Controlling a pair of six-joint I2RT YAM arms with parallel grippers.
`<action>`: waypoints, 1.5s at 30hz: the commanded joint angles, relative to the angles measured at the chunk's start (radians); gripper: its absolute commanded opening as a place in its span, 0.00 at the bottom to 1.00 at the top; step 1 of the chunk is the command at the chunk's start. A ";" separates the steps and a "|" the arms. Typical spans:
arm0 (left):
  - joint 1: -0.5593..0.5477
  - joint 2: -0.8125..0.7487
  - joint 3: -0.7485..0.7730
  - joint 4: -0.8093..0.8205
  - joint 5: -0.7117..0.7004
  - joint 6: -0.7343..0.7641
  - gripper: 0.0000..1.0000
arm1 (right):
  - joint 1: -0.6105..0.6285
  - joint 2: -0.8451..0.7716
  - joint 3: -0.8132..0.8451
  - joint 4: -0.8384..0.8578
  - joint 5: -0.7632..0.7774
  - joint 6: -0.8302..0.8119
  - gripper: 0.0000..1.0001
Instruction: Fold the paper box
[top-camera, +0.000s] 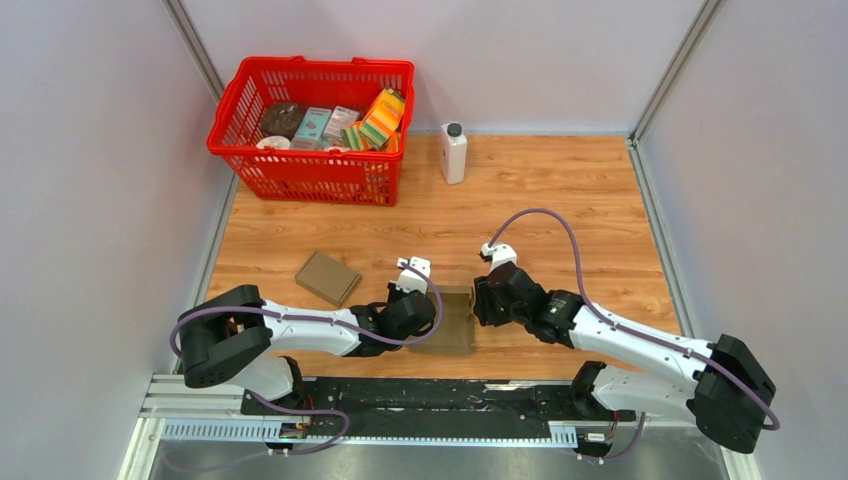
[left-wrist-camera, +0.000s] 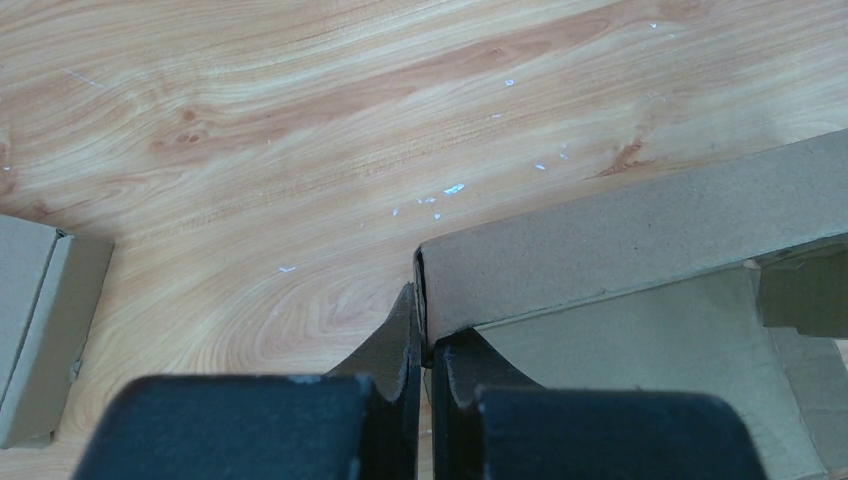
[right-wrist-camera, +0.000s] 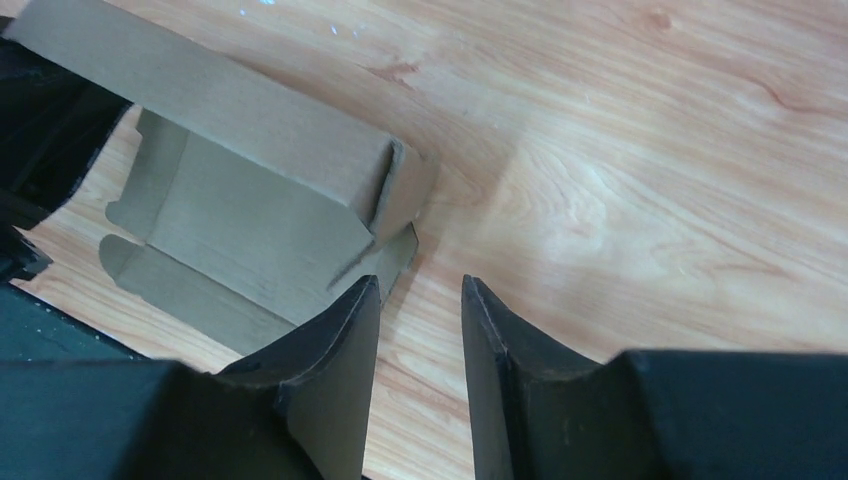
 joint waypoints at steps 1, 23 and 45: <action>-0.002 -0.001 0.023 -0.033 0.005 0.024 0.00 | 0.009 0.034 -0.002 0.175 -0.024 -0.054 0.39; -0.002 0.001 0.041 -0.042 -0.007 0.027 0.00 | 0.090 0.207 0.016 0.370 0.205 -0.205 0.36; 0.000 0.062 0.087 -0.098 -0.067 -0.240 0.00 | 0.305 0.450 0.105 0.328 0.800 0.098 0.00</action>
